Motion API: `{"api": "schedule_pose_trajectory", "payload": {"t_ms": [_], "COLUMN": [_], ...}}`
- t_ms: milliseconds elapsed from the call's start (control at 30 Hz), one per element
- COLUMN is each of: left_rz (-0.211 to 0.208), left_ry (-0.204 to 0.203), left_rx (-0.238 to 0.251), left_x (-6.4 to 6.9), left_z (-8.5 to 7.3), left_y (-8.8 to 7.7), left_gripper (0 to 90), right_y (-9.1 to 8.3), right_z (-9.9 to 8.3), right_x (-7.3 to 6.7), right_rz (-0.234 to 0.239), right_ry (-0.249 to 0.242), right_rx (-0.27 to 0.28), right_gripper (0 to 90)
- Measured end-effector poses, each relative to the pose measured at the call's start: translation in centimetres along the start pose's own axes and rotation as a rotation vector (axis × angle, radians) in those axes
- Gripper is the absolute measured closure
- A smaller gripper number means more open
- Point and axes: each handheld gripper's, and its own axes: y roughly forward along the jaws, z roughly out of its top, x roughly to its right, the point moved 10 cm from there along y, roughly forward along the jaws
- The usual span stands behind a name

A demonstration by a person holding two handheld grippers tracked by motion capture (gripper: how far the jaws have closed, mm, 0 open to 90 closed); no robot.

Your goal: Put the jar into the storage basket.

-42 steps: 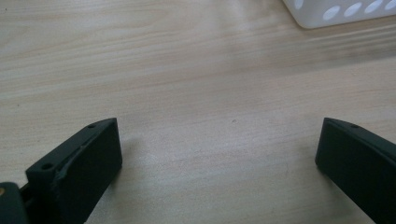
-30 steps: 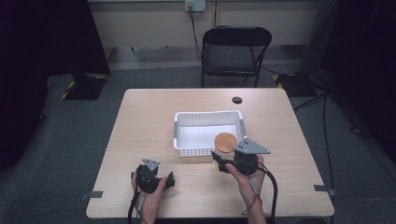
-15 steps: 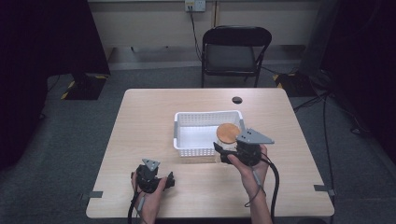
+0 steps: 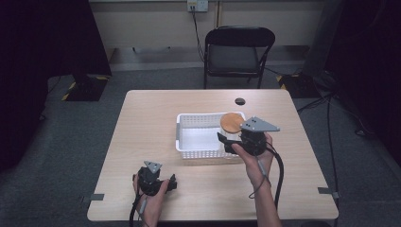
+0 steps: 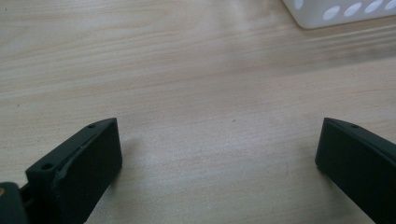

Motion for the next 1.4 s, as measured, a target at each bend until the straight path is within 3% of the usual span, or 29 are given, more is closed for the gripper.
{"api": "schedule_pose_trajectory", "payload": {"t_ms": [833, 1400], "left_rz": [0.004, 0.005], "left_ry": [-0.004, -0.005], "left_rx": [-0.002, 0.0], "left_x": [0.0, 0.0], "left_z": [0.0, 0.0], "left_y": [0.0, 0.0], "left_gripper": [0.1, 0.1], "right_y": [5.0, 9.1], "right_z": [0.7, -1.8], "right_x": [2.7, 3.6], "right_rz": [-0.033, -0.059], "right_ry": [0.016, 0.036], "right_rx": [-0.013, -0.074], "right_gripper": [25.3, 25.3]}}
